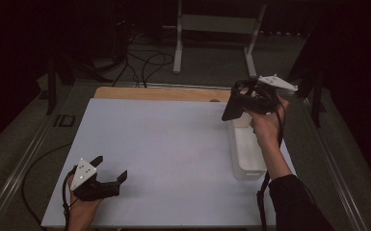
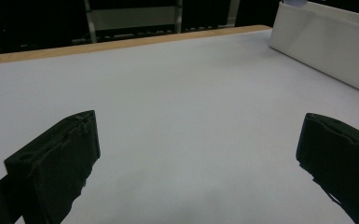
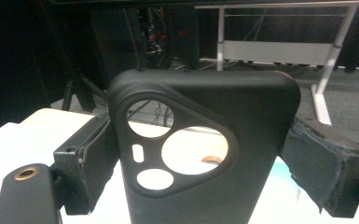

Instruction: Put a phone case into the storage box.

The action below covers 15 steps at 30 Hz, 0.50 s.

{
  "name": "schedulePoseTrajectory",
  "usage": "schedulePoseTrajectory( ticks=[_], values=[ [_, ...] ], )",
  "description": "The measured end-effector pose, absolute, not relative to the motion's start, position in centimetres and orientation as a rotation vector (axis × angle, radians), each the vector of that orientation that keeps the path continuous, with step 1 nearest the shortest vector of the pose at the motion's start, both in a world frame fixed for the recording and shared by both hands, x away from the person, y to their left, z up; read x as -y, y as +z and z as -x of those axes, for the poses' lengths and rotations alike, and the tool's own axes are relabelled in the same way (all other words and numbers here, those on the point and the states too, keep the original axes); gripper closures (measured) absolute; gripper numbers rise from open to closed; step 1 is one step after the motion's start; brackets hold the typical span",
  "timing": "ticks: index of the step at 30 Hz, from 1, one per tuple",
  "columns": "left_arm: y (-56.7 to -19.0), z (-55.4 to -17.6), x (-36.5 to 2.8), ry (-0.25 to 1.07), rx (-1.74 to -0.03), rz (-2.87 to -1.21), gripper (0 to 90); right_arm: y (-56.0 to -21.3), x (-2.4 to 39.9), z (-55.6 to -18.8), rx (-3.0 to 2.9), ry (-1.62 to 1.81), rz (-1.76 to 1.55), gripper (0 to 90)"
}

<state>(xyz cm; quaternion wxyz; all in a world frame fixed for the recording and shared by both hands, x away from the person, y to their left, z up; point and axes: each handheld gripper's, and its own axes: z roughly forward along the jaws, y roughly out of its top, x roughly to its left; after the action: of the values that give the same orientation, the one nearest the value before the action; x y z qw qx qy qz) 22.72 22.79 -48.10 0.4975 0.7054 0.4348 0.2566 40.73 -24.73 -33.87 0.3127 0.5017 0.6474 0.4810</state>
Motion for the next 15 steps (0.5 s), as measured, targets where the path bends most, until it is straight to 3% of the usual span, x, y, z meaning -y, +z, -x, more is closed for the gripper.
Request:
schedulePoseTrajectory(
  ticks=[15],
  values=[
    [-48.1,-22.6,-22.9,0.622,-1.056,-1.708,0.0,-34.8,26.8,-42.1,-1.652,1.147,-1.382,14.2]
  ],
)
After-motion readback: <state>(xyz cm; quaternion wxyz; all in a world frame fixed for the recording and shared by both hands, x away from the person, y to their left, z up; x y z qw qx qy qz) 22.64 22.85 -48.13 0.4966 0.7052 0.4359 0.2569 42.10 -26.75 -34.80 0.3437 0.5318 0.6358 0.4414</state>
